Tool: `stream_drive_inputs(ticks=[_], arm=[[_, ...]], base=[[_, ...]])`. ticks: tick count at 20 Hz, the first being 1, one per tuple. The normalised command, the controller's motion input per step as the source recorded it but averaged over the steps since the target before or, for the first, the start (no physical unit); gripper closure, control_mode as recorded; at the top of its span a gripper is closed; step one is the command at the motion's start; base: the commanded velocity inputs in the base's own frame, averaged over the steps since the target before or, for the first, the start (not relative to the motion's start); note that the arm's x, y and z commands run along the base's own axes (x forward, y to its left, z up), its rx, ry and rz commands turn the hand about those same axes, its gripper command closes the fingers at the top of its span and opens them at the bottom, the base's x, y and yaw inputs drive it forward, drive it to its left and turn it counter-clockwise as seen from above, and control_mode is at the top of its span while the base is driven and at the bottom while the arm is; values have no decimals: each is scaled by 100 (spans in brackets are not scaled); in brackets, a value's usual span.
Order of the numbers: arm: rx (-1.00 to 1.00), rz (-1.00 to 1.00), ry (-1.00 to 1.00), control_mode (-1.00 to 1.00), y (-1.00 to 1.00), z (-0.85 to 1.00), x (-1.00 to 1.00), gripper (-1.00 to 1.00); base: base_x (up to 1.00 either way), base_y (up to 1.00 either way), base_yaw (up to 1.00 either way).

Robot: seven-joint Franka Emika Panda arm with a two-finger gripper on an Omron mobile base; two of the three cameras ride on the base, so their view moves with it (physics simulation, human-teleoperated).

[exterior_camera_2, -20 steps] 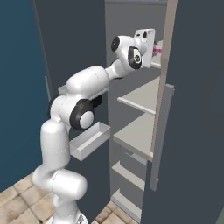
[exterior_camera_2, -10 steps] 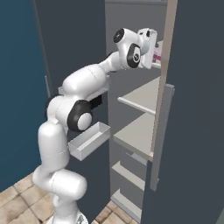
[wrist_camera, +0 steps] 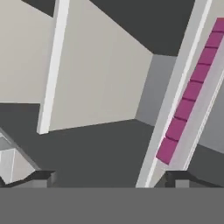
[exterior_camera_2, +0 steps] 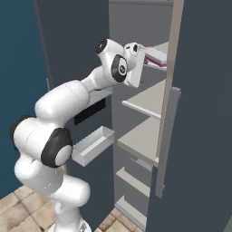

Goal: The ice cube tray has been filled with water. Take the tray and place it in the freezer to make ice. Close the freezer door after placing the tray.

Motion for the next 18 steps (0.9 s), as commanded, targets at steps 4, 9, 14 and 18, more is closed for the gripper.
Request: stream_drive_inputs(ticks=[4,9,14,18], arm=[[0,1,0,-100,38,1,-80,-100],[0,1,0,-100,20,7,-87,-100],[0,0,0,-100,2,13,-65,-100],[0,0,2,-100,3,3,-54,-100]], base=[[0,0,0],[0,0,0],[0,0,0],[0,0,0]])
